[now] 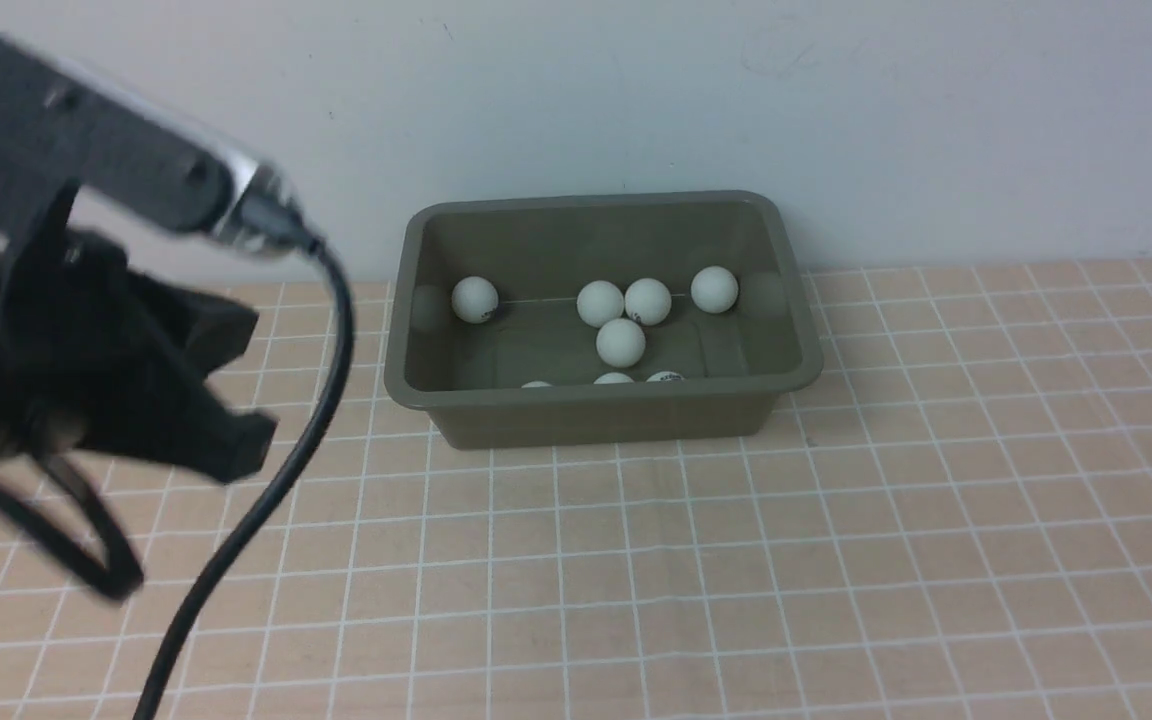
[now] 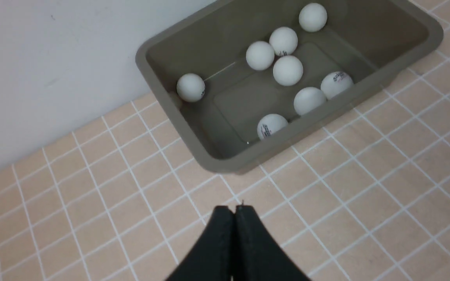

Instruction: Put the table tennis balls into the box on the light coffee tablecloth.

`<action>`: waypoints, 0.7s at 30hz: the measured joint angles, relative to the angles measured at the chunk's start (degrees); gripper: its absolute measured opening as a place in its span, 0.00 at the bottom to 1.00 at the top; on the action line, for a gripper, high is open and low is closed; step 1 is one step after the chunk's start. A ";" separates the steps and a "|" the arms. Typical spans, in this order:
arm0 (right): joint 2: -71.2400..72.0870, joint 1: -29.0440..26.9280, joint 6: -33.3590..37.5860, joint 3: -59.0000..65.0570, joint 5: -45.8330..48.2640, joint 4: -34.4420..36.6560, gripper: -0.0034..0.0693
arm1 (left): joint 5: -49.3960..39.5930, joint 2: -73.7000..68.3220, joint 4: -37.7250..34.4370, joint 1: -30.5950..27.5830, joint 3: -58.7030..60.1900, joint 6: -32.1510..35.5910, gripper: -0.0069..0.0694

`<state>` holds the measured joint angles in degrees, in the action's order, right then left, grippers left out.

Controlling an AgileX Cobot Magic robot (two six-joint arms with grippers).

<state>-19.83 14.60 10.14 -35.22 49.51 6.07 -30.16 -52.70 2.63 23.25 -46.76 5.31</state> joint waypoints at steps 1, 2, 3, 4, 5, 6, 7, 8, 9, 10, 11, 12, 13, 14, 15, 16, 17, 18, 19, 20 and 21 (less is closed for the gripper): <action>0.00 0.00 0.00 1.02 -1.12 0.00 0.02 | 1.36 2.76 0.00 0.00 2.35 -0.47 0.00; 0.00 0.00 0.00 1.74 -2.24 0.00 0.02 | 2.47 4.82 0.00 0.00 4.42 -1.02 0.00; 0.00 0.00 0.00 2.55 -3.39 0.00 0.02 | 3.37 7.67 0.00 0.00 7.01 -1.40 0.00; 0.00 0.00 0.00 3.32 -4.61 0.00 0.02 | 3.65 9.33 0.00 0.00 8.48 -1.87 0.00; 0.00 0.00 0.00 3.59 -5.00 0.06 0.02 | 3.72 10.52 0.00 0.00 9.47 -2.20 0.00; 0.00 0.00 0.00 4.68 -6.58 0.16 0.02 | 3.67 13.24 0.02 0.00 11.76 -2.83 0.00; 0.00 0.00 -0.02 5.13 -7.31 0.17 0.02 | 3.54 14.32 0.07 0.00 12.77 -3.24 0.00; 0.00 0.00 -0.17 5.68 -8.03 0.17 0.02 | 3.48 15.24 0.07 0.00 13.97 -3.45 0.00; 0.00 0.00 -0.30 6.14 -8.56 0.23 0.02 | 3.34 16.02 0.07 0.00 14.87 -3.66 0.00; 0.00 0.00 -0.73 6.86 -9.48 0.23 0.02 | 3.33 17.46 0.07 0.00 16.40 -3.67 0.00; 0.00 0.00 -1.14 7.57 -10.02 0.23 0.02 | 3.33 18.17 0.07 0.00 17.25 -3.67 0.00; 0.00 0.00 -1.42 8.38 -10.87 0.23 0.02 | 3.47 19.05 0.07 0.00 18.35 -3.67 0.00; 0.00 0.00 -1.56 9.05 -11.49 0.23 0.02 | 3.67 19.71 0.07 0.00 19.46 -3.67 0.00; 0.00 0.00 -1.72 9.70 -12.25 0.23 0.02 | 3.80 20.34 0.07 0.00 20.12 -3.67 0.00; 0.00 0.00 -1.84 10.46 -12.86 0.23 0.02 | 3.97 21.08 0.08 0.00 21.20 -3.67 0.00; 0.00 0.00 -1.91 11.20 -13.56 0.23 0.02 | 4.18 21.82 0.08 0.00 22.27 -3.67 0.00; 0.00 0.00 -2.02 11.86 -14.18 0.23 0.02 | 4.32 22.39 0.08 0.00 23.34 -3.67 0.00; 0.00 0.00 -2.02 12.41 -14.61 0.23 0.02 | 4.39 23.20 0.08 0.00 24.35 -3.67 0.00; 0.00 0.00 -2.08 12.95 -15.03 0.23 0.02 | 4.39 23.85 0.08 0.00 25.33 -3.67 0.00; 0.00 0.00 -2.13 13.17 -15.29 0.23 0.02 | 4.47 24.47 0.08 0.00 25.77 -3.72 0.00; 0.00 0.00 -2.18 13.47 -15.44 0.23 0.02 | 4.86 24.98 0.08 0.00 26.12 -3.79 0.00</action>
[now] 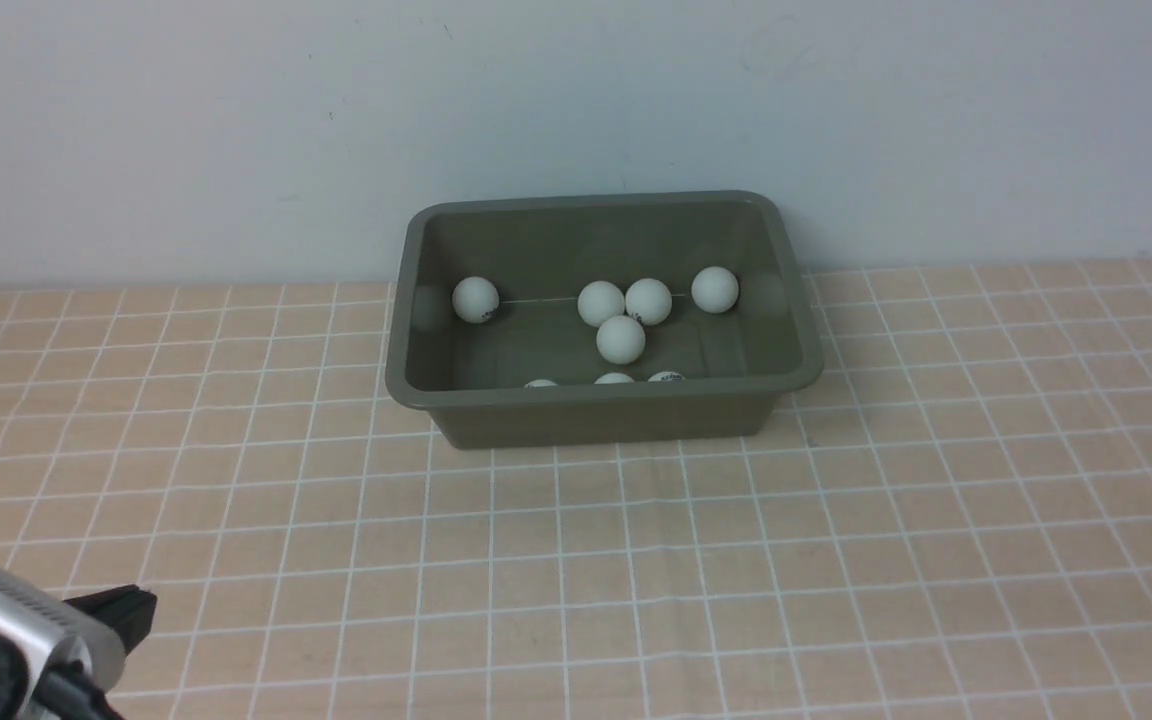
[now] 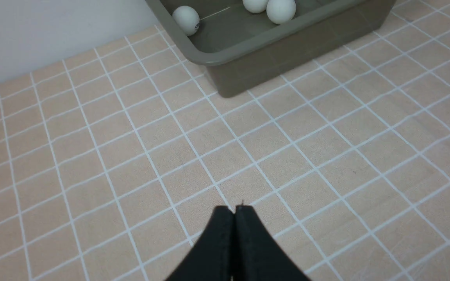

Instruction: Put the table tennis balls into the box on the light coffee tablecloth.

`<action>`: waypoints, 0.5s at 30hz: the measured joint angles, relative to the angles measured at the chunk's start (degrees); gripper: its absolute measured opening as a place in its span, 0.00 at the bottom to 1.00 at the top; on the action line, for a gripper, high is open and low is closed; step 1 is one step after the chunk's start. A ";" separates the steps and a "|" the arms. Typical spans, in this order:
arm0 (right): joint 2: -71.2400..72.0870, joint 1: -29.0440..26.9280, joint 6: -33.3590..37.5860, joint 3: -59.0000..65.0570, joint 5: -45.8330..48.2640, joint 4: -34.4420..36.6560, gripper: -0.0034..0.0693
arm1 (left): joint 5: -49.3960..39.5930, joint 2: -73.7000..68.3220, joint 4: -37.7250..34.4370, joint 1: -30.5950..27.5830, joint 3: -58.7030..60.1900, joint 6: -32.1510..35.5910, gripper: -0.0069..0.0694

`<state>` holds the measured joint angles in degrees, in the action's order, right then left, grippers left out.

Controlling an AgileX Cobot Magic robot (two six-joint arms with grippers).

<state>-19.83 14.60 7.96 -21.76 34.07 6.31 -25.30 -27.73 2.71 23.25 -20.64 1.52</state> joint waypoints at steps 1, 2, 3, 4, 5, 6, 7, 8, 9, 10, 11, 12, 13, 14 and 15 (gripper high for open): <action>0.00 0.00 0.00 0.22 -0.29 0.00 0.02 | 0.25 0.48 0.00 0.00 0.08 -0.06 0.00; 0.00 0.00 0.00 0.29 -0.35 -0.08 0.02 | 0.48 1.02 0.00 0.00 0.08 -0.20 0.00; 0.00 0.00 0.00 0.35 -0.35 -0.24 0.02 | 0.70 1.23 0.00 0.00 0.08 -0.20 0.00; 0.00 0.00 0.00 0.36 -0.35 -0.70 0.02 | 0.79 1.81 0.00 0.00 0.08 -0.36 0.00; 0.00 0.00 -0.06 0.36 -0.35 -0.80 0.02 | 0.79 1.97 0.00 0.00 0.08 -0.36 0.00; 0.00 0.00 -0.13 0.36 -0.14 -0.95 0.02 | 0.79 2.05 0.00 0.00 0.08 -0.36 0.00; 0.00 0.00 -0.19 0.36 0.26 -1.02 0.02 | 0.79 2.05 0.00 0.00 0.08 -0.36 0.00; 0.00 0.00 -0.19 0.36 0.62 -1.11 0.02 | 0.79 2.05 0.00 0.00 0.08 -0.36 0.00; 0.00 0.00 -0.19 0.36 1.05 -1.21 0.02 | 0.79 2.05 0.00 0.00 0.08 -0.36 0.00; 0.00 0.00 -0.19 0.36 1.58 -1.18 0.02 | 0.79 2.05 0.00 0.00 0.08 -0.36 0.00; 0.00 0.00 -0.19 0.41 2.04 -1.18 0.02 | 0.79 2.05 0.00 0.00 0.08 -0.36 0.00; 0.00 0.00 -0.19 0.41 2.57 -1.18 0.02 | 0.79 2.05 0.00 0.00 0.08 -0.36 0.00; 0.00 0.00 -0.19 0.41 2.95 -1.24 0.02 | 0.79 2.05 0.00 0.00 0.08 -0.36 0.00; 0.00 0.00 -0.19 0.41 3.43 -1.26 0.02 | 0.79 2.05 0.00 0.00 0.08 -0.36 0.00; 0.00 0.00 -0.19 0.41 3.84 -1.30 0.02 | 0.79 2.05 0.00 0.00 0.08 -0.36 0.00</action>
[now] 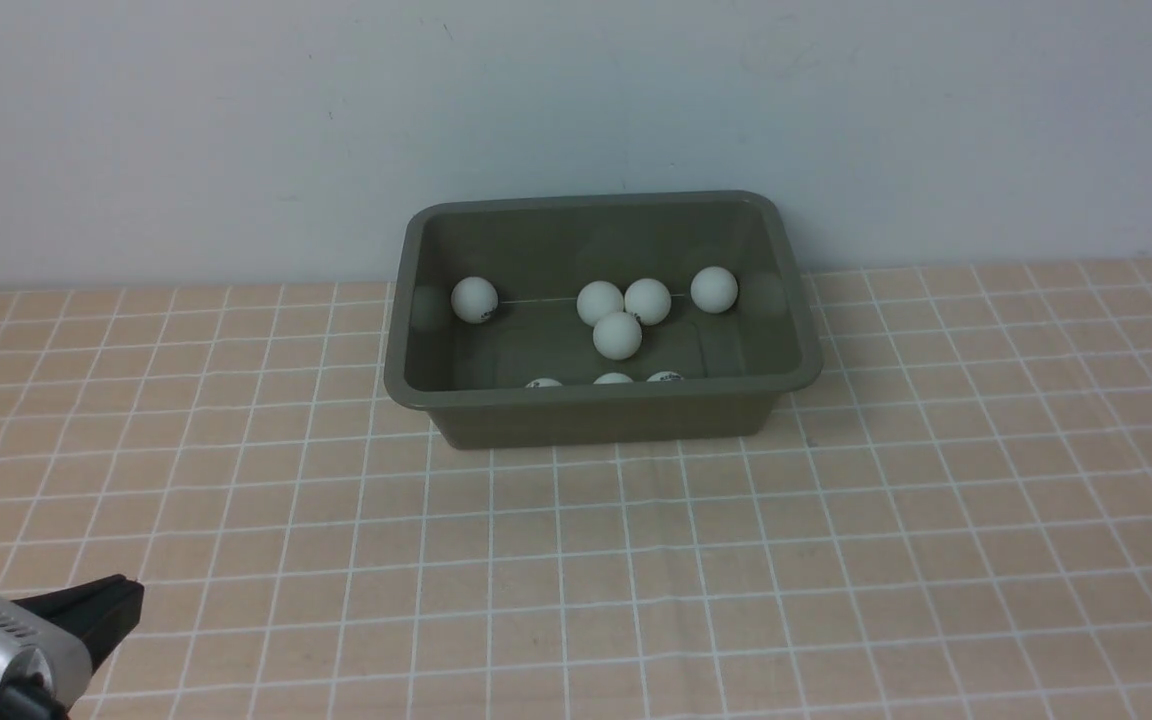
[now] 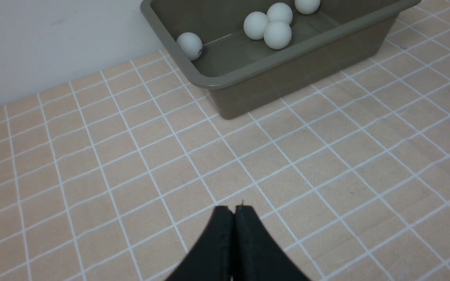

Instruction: Put the table tennis balls into the box on the light coffee tablecloth.

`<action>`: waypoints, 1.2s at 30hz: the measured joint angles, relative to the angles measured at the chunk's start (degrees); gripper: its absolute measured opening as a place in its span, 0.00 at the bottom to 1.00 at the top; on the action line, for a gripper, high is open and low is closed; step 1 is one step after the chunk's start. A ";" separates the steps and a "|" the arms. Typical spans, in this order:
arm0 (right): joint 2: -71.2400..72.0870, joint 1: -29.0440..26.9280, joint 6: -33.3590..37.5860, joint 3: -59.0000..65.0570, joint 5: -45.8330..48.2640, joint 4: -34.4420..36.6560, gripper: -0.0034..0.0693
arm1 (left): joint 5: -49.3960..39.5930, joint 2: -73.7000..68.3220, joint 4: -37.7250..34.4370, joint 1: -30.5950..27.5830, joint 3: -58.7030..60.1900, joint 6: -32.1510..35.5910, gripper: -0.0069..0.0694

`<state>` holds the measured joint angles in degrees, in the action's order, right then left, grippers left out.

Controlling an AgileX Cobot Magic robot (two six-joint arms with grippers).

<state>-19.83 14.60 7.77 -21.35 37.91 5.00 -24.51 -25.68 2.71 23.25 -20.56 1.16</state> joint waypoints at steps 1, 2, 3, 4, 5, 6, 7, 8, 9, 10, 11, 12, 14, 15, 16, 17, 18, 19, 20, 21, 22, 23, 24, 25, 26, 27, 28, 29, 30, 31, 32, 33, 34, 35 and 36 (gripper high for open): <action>0.00 0.00 0.00 0.00 0.43 0.00 0.02 | 0.00 0.00 0.00 0.00 0.00 0.00 0.00; 0.00 0.00 0.00 0.00 0.76 0.00 0.02 | 0.00 0.00 0.00 0.00 0.00 0.00 0.00; 0.00 0.00 0.00 0.00 1.18 0.00 0.02 | 0.00 0.00 0.00 0.00 0.00 0.00 0.00; 0.00 0.00 -0.01 0.00 1.47 0.00 0.02 | 0.00 0.00 0.00 0.00 0.00 0.00 0.00; 0.00 0.00 -0.01 0.00 1.89 0.00 0.02 | 0.00 0.00 0.00 0.00 0.00 0.00 0.00; 0.00 0.00 -0.06 0.00 2.39 0.00 0.02 | 0.00 0.00 0.00 0.00 0.00 0.00 0.00; 0.00 0.00 -0.06 0.00 2.57 0.00 0.02 | 0.00 0.00 0.12 0.00 0.00 0.00 0.00; 0.00 0.00 -0.06 0.00 2.64 0.00 0.02 | 0.00 0.00 0.64 0.00 0.00 0.37 0.00; 0.00 0.00 -0.06 0.00 2.71 0.00 0.02 | 0.00 0.00 0.75 0.00 0.00 0.57 0.00; 0.00 0.00 -0.06 0.00 3.01 0.00 0.02 | -0.18 0.40 2.42 -0.21 0.00 1.42 0.00; 0.00 0.00 -0.06 0.00 3.26 0.00 0.02 | -0.47 1.07 3.55 -0.83 0.00 2.22 0.00; 0.00 0.00 -0.12 0.00 3.54 0.00 0.02 | -0.77 2.12 4.49 -1.96 0.00 2.94 0.00; 0.00 0.00 -0.12 0.00 3.83 0.00 0.02 | -1.70 4.93 5.52 -4.90 0.00 3.52 0.00; 0.00 0.00 -0.18 0.00 3.95 0.00 0.02 | -2.43 6.62 5.79 -6.85 0.00 3.58 0.00; 0.00 0.00 -0.18 0.00 4.01 0.00 0.02 | -3.15 8.36 6.00 -8.90 0.00 3.58 0.00; 0.00 0.00 -0.18 0.00 4.14 0.00 0.02 | -4.02 10.11 6.30 -10.92 0.00 3.58 0.00; 0.00 0.00 -0.18 0.00 4.20 0.00 0.02 | -4.93 11.15 6.65 -12.41 0.00 3.58 0.00; 0.00 0.00 -0.18 0.00 4.24 0.00 0.02 | -5.79 12.83 7.00 -13.82 0.00 3.58 0.00; 0.00 0.00 -0.18 0.00 4.24 0.00 0.02 | -7.58 14.75 7.49 -16.03 0.00 3.58 0.00; 0.00 0.00 -0.18 0.00 4.24 0.00 0.02 | -8.98 16.27 7.72 -17.42 0.00 3.52 0.00; 0.00 0.00 -0.18 0.00 4.24 0.00 0.02 | -9.83 17.41 7.71 -18.17 0.00 3.52 0.00; 0.00 0.00 -0.18 0.00 4.24 0.00 0.02 | -11.17 18.76 7.73 -19.28 0.00 3.52 0.00; 0.00 0.00 -0.18 0.00 4.24 0.00 0.02 | -12.27 20.09 7.73 -20.22 0.14 3.45 0.00; 0.00 0.00 -0.18 0.00 4.26 0.00 0.02 | -12.72 20.90 7.84 -20.86 0.53 3.42 0.00; 0.00 0.00 -0.18 0.00 4.31 0.00 0.02 | -12.68 22.51 8.04 -21.67 1.24 3.39 0.00; 0.00 0.00 -0.18 0.00 4.31 0.00 0.02 | -12.45 23.56 8.04 -22.00 1.99 3.30 0.00; 0.00 0.00 -0.18 0.00 4.38 0.00 0.02 | -11.77 24.84 8.09 -22.55 3.40 3.18 0.00; 0.00 0.00 -0.18 0.00 4.38 0.00 0.02 | -10.97 25.76 8.09 -22.89 4.48 3.10 0.00; 0.00 0.00 -0.18 0.00 4.45 0.00 0.02 | -9.22 26.29 8.09 -23.31 6.64 3.05 0.00; 0.00 0.00 -0.18 0.00 4.50 0.00 0.02 | -9.01 26.25 8.09 -23.37 6.95 3.05 0.00; 0.00 0.00 -0.18 0.00 4.57 0.00 0.02 | -7.66 26.42 8.14 -23.50 8.88 3.05 0.00; 0.00 0.00 -0.18 0.00 4.82 0.00 0.02 | -6.69 26.47 8.14 -23.50 10.91 2.73 0.00; 0.00 0.00 -0.18 0.06 4.85 0.00 0.02 | -6.08 26.47 8.14 -23.52 12.26 2.32 0.00; 0.00 0.00 -0.18 0.06 4.85 0.00 0.02 | -5.32 26.47 8.14 -23.52 13.89 1.76 0.00; 0.00 0.00 -0.18 0.06 4.85 0.00 0.02 | -5.04 26.47 8.14 -23.52 14.56 1.64 0.00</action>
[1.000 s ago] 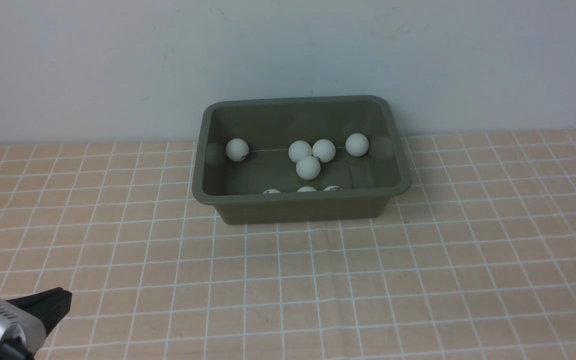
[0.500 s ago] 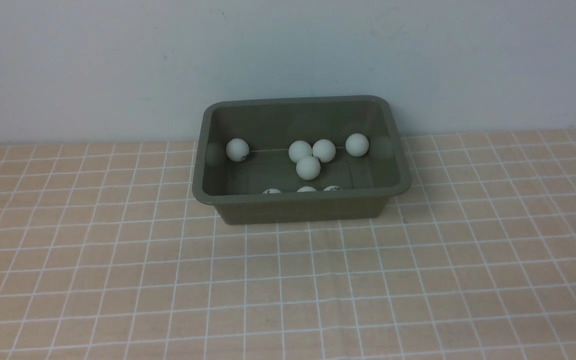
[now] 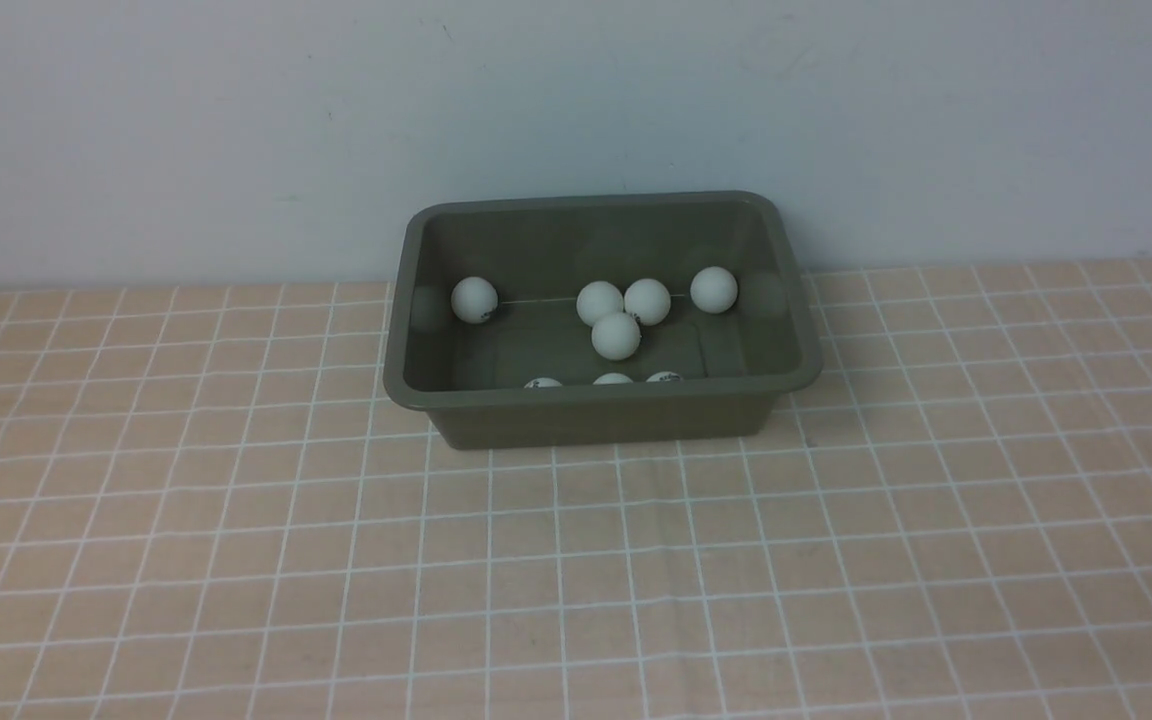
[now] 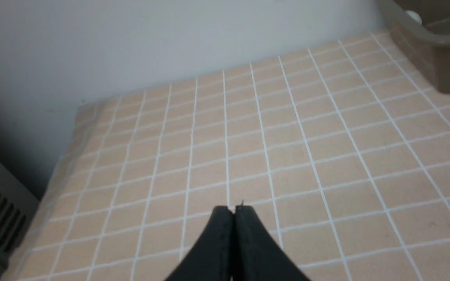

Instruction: Put the table tennis balls into the box on the light coffee tablecloth.

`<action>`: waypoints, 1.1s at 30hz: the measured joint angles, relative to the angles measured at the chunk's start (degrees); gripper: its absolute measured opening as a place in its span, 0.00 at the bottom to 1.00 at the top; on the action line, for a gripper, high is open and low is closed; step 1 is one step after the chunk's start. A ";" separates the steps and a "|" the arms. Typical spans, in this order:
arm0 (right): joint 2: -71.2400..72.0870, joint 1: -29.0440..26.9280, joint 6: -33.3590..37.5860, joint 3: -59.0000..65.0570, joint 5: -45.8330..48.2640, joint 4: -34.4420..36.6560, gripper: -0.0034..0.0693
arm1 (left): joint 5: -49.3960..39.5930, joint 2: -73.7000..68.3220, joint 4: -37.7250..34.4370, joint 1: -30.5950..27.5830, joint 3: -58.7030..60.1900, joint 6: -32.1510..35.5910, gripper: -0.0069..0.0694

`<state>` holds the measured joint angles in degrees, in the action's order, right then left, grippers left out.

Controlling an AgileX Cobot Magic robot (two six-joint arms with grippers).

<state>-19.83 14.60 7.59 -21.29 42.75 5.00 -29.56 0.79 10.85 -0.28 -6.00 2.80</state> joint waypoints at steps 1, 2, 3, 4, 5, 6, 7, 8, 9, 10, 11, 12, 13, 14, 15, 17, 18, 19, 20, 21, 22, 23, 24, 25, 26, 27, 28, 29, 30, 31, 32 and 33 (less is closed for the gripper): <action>0.00 0.00 0.00 0.00 0.00 0.00 0.02 | 0.92 0.00 0.00 0.00 1.85 -0.87 0.00; 0.00 0.00 0.00 0.00 0.00 0.00 0.02 | 1.72 0.00 0.00 0.00 3.31 -1.51 0.00; 0.00 0.00 0.00 0.00 0.00 0.00 0.02 | 2.32 0.00 0.00 0.00 4.63 -2.07 0.00; 0.00 0.00 -0.05 0.00 0.00 0.00 0.02 | 3.23 0.00 0.00 0.00 5.84 -2.80 0.00; 0.00 0.00 -0.05 0.00 0.00 0.00 0.02 | 3.88 0.00 0.00 0.00 6.72 -2.80 0.00; 0.00 0.00 -0.05 0.00 0.00 0.00 0.02 | 5.13 0.00 0.00 0.00 7.16 -3.34 0.00; 0.00 0.00 -0.05 0.00 0.00 0.00 0.02 | 5.46 0.00 0.00 0.00 7.23 -3.54 0.00; 0.00 0.00 -0.05 0.00 0.00 0.00 0.02 | 5.89 0.00 0.00 0.00 7.28 -3.68 0.00; 0.00 0.00 -0.05 0.00 0.00 0.00 0.02 | 6.10 0.00 0.00 0.00 7.35 -3.77 0.00; 0.00 0.00 -0.05 0.00 0.01 0.00 0.02 | 6.09 0.00 0.00 0.00 7.35 -3.82 0.00; 0.00 0.00 -0.05 0.00 0.01 0.00 0.02 | 6.15 0.00 0.00 0.00 7.35 -3.82 0.00; 0.00 0.00 -0.05 0.00 0.01 0.00 0.02 | 6.15 0.00 0.00 0.00 7.35 -3.82 0.00; 0.00 0.00 -0.05 0.00 0.01 0.00 0.02 | 6.15 0.00 0.00 0.00 7.35 -3.95 0.00; 0.00 0.00 -0.05 0.00 0.01 0.00 0.02 | 6.15 0.00 0.00 0.00 7.35 -4.02 0.00; 0.00 0.00 -0.05 0.00 0.01 0.00 0.02 | 6.15 0.00 0.00 0.00 7.35 -4.08 0.00; 0.00 0.00 -0.05 0.00 0.01 0.00 0.02 | 6.15 0.00 0.00 0.00 7.35 -4.13 0.00; 0.00 0.00 -0.05 0.00 0.01 0.00 0.02 | 6.15 0.00 0.00 0.00 7.35 -4.13 0.00; 0.00 0.00 -0.05 0.00 0.01 0.00 0.02 | 6.15 0.00 0.00 0.00 7.35 -4.13 0.00; 0.00 0.00 -0.05 0.00 0.01 0.00 0.02 | 6.15 0.00 0.00 0.00 7.35 -4.18 0.00; 0.00 0.00 -0.05 0.00 0.01 0.00 0.02 | 6.15 0.00 0.00 0.00 7.35 -4.18 0.00; 0.00 0.00 -0.05 0.00 0.01 0.00 0.02 | 6.15 0.00 0.00 0.00 7.35 -4.18 0.00; 0.00 0.00 -0.05 0.00 0.01 0.00 0.02 | 6.15 0.00 0.00 0.00 7.35 -4.18 0.00; 0.00 0.00 -0.05 0.00 0.01 0.00 0.02 | 6.15 0.00 0.00 0.00 7.35 -4.18 0.00; 0.00 0.00 -0.05 0.00 0.01 0.00 0.02 | 6.15 0.00 0.00 0.00 7.35 -4.18 0.00; 0.00 0.00 -0.05 0.00 0.01 0.00 0.02 | 6.15 0.00 0.00 0.00 7.35 -4.18 0.00; 0.00 0.00 -0.05 0.00 0.01 0.00 0.02 | 6.15 0.00 0.00 0.00 7.35 -4.18 0.00; 0.00 0.00 -0.05 0.00 0.01 0.00 0.02 | 6.15 0.00 0.00 0.00 7.35 -4.18 0.00; 0.12 0.00 -0.05 0.00 0.06 0.00 0.02 | 6.15 0.00 0.00 0.00 7.35 -4.18 0.00; 0.20 -0.09 0.02 0.00 0.06 -0.12 0.02 | 6.15 0.00 0.00 0.00 7.35 -4.18 0.00; 0.33 -0.49 0.36 0.00 0.06 -0.26 0.02 | 6.15 0.00 0.00 0.00 7.35 -4.18 0.00; 0.40 -1.41 0.67 0.00 0.06 -0.49 0.02 | 6.15 0.00 0.00 0.00 7.35 -4.18 0.00; 0.40 -2.81 1.02 0.10 -0.55 -0.66 0.02 | 6.15 0.00 0.00 0.00 7.35 -4.18 0.00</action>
<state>-19.43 11.79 8.61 -21.19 42.20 4.34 -23.40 0.79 10.85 -0.28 1.35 -1.37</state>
